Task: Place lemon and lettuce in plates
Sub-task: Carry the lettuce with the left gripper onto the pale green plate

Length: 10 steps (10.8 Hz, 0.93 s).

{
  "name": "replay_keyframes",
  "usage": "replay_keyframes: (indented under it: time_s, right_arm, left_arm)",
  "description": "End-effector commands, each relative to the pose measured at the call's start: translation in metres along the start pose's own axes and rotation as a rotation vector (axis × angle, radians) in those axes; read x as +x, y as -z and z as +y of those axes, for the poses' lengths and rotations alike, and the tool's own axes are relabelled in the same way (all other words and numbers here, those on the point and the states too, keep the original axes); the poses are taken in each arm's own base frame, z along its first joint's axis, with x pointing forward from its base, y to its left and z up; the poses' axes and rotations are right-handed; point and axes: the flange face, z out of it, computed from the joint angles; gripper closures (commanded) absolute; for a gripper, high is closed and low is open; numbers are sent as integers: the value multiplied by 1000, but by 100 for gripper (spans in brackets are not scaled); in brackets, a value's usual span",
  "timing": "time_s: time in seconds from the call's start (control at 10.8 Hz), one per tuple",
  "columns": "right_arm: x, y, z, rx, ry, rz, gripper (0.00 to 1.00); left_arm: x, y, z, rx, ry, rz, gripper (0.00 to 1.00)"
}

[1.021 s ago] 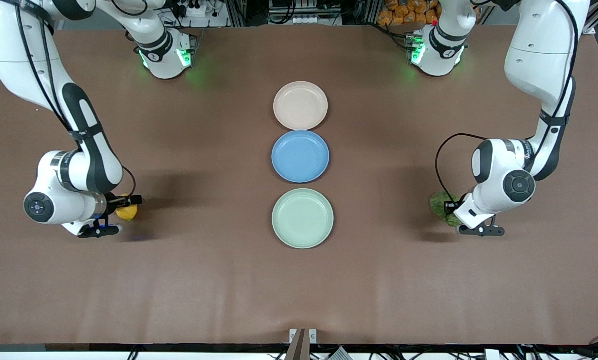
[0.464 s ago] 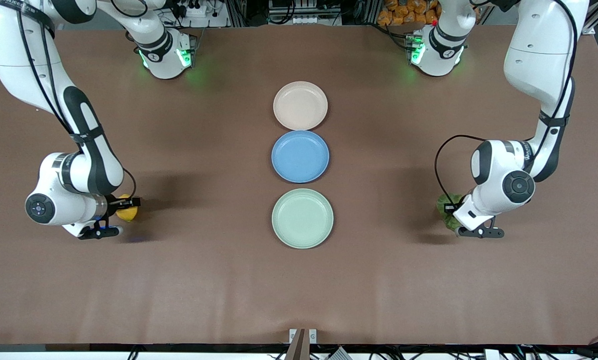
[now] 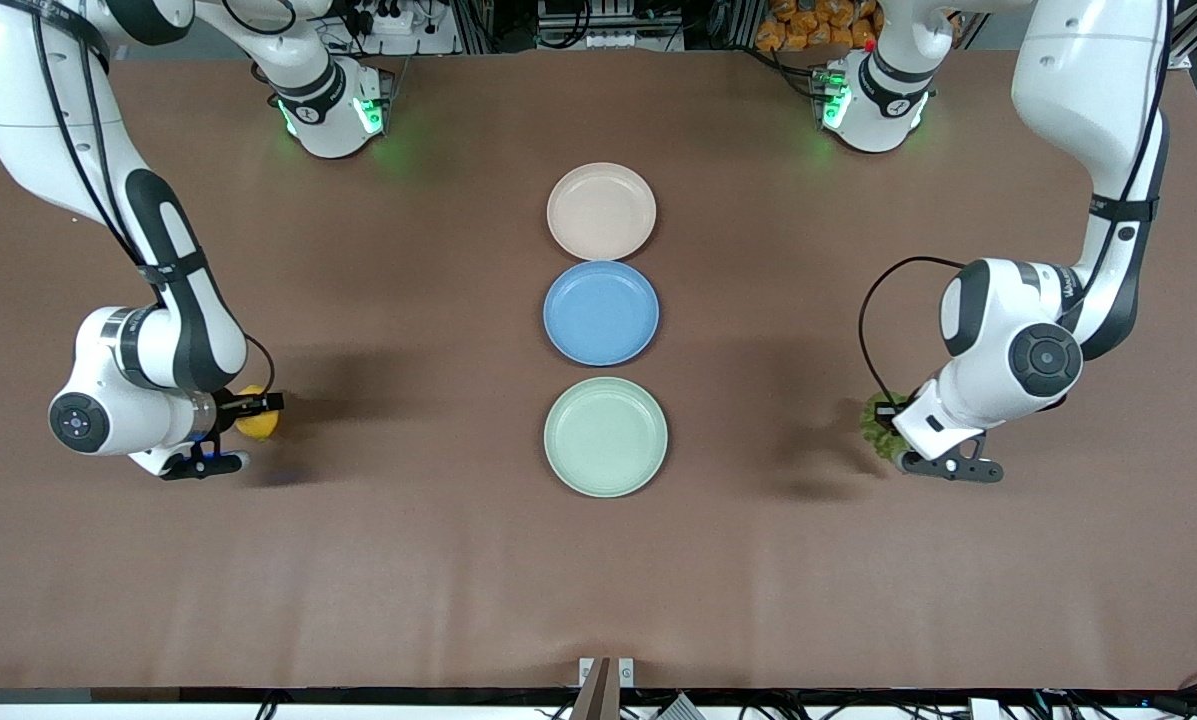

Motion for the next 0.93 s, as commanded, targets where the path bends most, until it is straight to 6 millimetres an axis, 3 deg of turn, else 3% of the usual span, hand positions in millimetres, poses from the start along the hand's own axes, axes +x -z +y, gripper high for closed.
replay_keyframes:
  time_s: [0.0,0.19,0.56,0.65,0.74,0.84]
  right_arm:
    - [-14,28,-34,64,-30,-51,100]
    - [-26,43,-63,55,-31,-63,100]
    - [-57,64,-149,38,-127,-55,100]
    - [-61,62,-161,59,-145,-65,100]
    - [-66,62,-172,70,-163,-70,100]
    - [-72,62,-185,75,-177,-74,100]
  left_arm:
    - [14,39,49,-22,-52,17,100]
    - [19,49,97,-38,-86,38,100]
    - [28,44,200,-66,-106,74,100]
    - [29,39,230,-82,-121,83,100]
    - [19,32,273,-109,-91,104,100]
    - [15,20,298,-131,-33,133,100]
